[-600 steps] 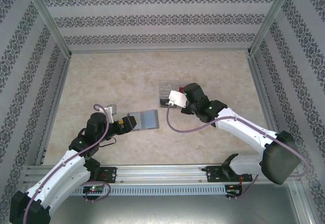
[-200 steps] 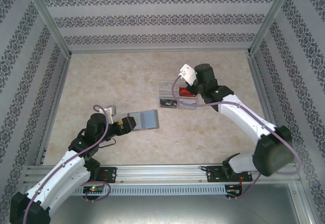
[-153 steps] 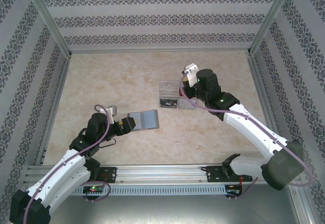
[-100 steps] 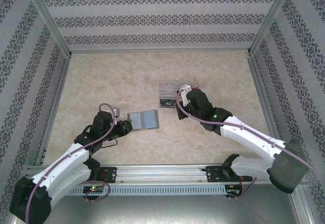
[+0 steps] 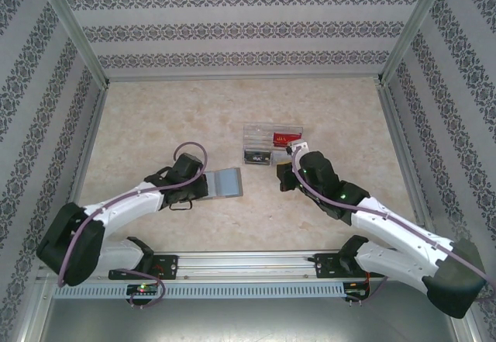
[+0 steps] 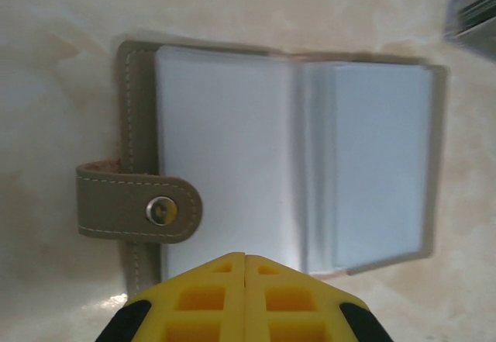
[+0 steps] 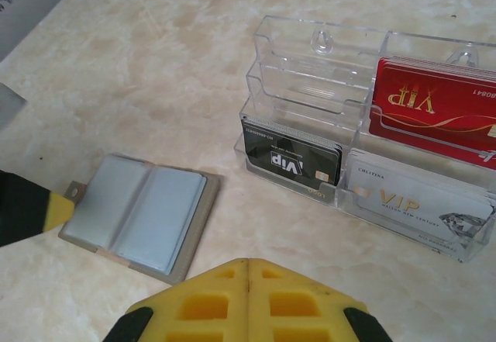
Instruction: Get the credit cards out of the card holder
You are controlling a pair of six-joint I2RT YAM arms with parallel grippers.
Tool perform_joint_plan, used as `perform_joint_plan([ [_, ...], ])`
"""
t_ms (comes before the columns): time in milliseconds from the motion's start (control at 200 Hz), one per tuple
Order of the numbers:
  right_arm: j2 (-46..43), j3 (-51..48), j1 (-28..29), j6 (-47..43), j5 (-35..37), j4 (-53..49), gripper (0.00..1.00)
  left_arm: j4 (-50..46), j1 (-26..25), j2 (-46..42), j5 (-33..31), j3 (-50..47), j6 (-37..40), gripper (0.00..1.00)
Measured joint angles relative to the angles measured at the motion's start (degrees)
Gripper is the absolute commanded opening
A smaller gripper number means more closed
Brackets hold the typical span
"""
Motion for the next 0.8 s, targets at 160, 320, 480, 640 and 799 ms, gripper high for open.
perform_joint_plan([
  [160, -1.40, -1.01, 0.00, 0.20, -0.02, 0.20, 0.00, -0.55, -2.05, 5.79, 0.02, 1.20, -0.63, 0.01],
  [320, -2.73, -1.44, 0.00, 0.20, -0.02, 0.28, 0.00, 0.85, -2.78, 7.21, 1.75, 2.32, -1.53, 0.01],
  [480, -3.89, -1.88, 0.00, 0.20, 0.00, 0.42, 0.04, 1.09, -3.08, 6.95, 2.80, 2.32, -2.16, 0.03],
  [640, -4.42, -2.12, 0.00, 0.26, 0.35, 0.39, 0.21, -1.05, -3.08, 3.93, 2.03, 3.39, -1.64, 0.31],
  [799, -6.69, -2.91, -0.35, -0.26, 2.56, 0.46, 0.54, -7.45, -3.08, 0.20, -2.84, 9.70, -0.17, 0.92],
])
